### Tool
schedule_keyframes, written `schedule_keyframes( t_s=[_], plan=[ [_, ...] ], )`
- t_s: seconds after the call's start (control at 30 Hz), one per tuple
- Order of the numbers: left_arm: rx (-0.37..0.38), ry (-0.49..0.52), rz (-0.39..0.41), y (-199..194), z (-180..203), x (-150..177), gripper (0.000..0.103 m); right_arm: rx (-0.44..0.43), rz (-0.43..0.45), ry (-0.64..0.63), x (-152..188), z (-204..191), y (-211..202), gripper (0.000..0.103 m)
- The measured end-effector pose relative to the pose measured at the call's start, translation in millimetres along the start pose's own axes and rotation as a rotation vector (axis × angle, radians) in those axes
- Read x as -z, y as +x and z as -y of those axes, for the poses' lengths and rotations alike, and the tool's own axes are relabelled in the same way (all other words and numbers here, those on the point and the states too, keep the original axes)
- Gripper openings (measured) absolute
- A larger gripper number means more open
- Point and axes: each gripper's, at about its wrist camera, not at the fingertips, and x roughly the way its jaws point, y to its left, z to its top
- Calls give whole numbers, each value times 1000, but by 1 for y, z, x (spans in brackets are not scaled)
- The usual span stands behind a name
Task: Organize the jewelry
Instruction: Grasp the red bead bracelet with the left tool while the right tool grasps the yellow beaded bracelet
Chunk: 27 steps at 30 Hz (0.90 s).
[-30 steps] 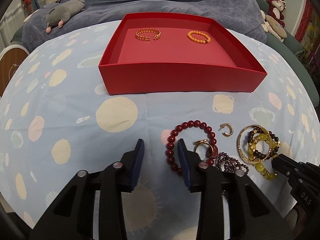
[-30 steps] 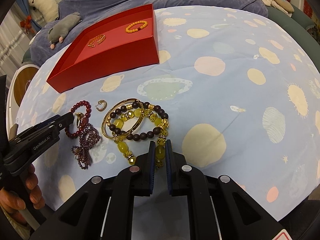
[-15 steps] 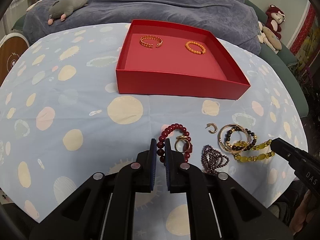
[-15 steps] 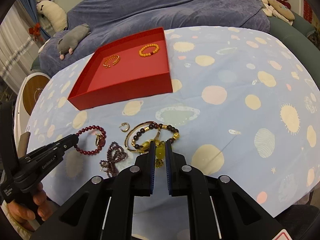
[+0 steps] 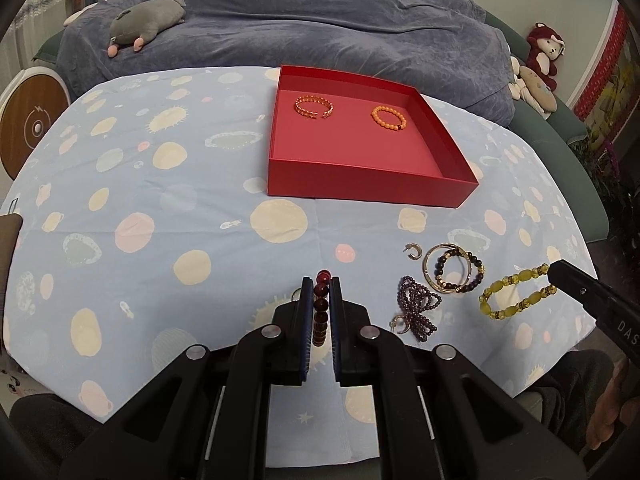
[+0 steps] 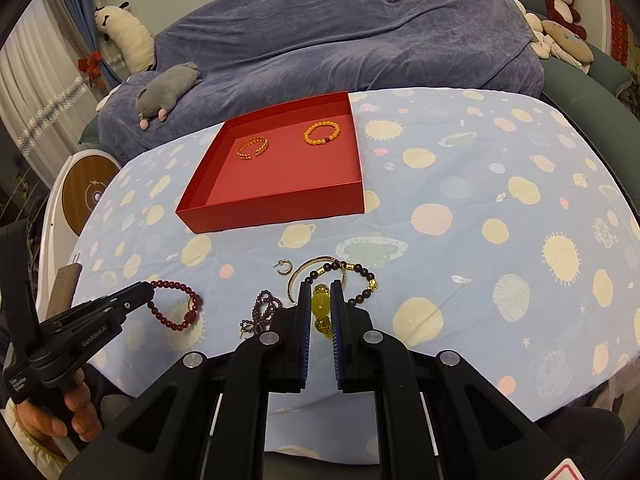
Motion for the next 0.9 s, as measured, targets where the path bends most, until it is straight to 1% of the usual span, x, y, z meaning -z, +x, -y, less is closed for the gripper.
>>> schedule_keyframes(
  t_s=[0.1,0.13,0.27,0.37,0.5,0.53,0.6,0.63,0.67,0.77,0.9],
  plan=[
    [22,-3,12,-10,-3,-3,8,2,10,-2,-2,2,-6,9],
    [31,-3,16,-13,-4,-3,3,2,13,-1,-2,3,-7,9],
    [64,-5,30,-23,-5,-9,3,4,15,-3,-5,5,-9,9],
    [71,6,44,-28,-4,-14,3,3,15,1,-5,6,-8,9],
    [67,3,10,-18,-5,-12,4,-3,5,12,-5,8,-4,9],
    [63,0,-3,-13,-6,-9,6,-3,0,13,-4,8,-3,9],
    [44,-14,-23,-4,-9,-1,23,0,-13,14,-1,9,1,9],
    [27,-25,-31,0,-12,5,40,1,-20,16,2,10,4,9],
    [12,-35,-34,4,-13,11,46,2,-28,17,4,10,6,9],
    [-11,-39,-72,20,-16,23,47,5,-48,24,11,12,12,9],
    [-68,-51,-97,37,-27,32,47,4,-58,23,15,12,15,9]
  ],
)
